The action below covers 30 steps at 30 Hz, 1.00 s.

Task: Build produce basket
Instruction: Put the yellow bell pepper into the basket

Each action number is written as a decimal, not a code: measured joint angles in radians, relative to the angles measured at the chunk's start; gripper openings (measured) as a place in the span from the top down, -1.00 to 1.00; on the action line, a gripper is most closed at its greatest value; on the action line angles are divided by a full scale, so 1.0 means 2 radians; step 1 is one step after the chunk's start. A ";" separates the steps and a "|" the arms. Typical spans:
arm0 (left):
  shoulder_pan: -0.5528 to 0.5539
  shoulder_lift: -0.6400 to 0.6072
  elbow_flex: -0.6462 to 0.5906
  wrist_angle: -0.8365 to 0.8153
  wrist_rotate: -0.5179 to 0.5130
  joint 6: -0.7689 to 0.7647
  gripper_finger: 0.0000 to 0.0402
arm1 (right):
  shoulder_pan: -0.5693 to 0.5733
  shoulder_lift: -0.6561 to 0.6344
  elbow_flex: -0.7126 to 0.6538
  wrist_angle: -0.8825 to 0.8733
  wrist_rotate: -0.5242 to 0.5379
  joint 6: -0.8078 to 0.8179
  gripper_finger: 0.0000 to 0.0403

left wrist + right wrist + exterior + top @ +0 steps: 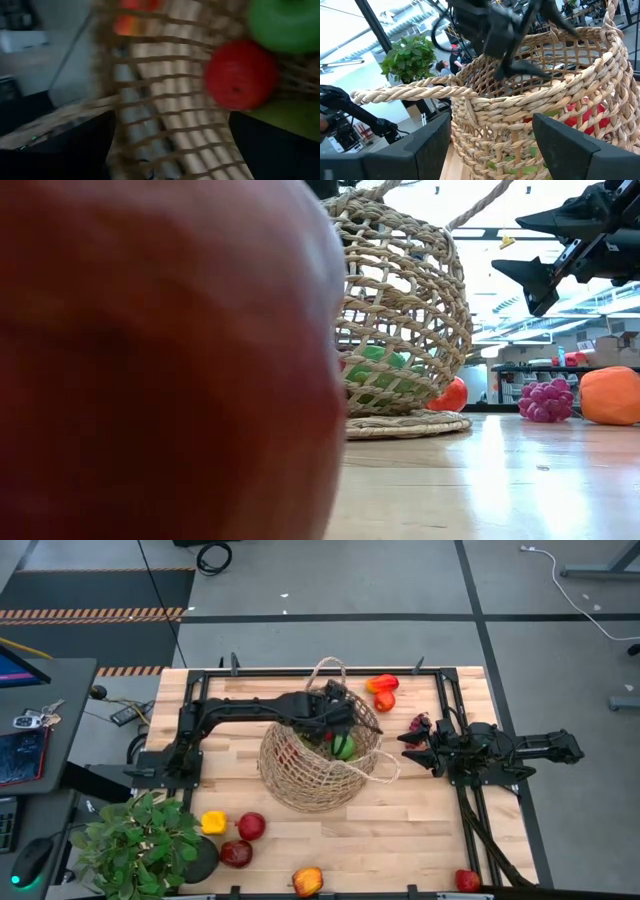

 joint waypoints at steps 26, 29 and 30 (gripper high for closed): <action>0.012 -0.267 -0.020 0.047 0.187 -0.186 -0.96 | 0.000 0.000 0.000 0.000 0.000 0.000 -0.41; 0.013 -0.306 -0.085 0.064 0.184 -0.220 -0.96 | 0.000 0.000 0.000 0.001 0.000 0.000 -0.41; 0.014 -0.318 -0.105 0.066 0.183 -0.237 -0.96 | 0.000 0.000 0.000 0.000 0.000 0.000 -0.41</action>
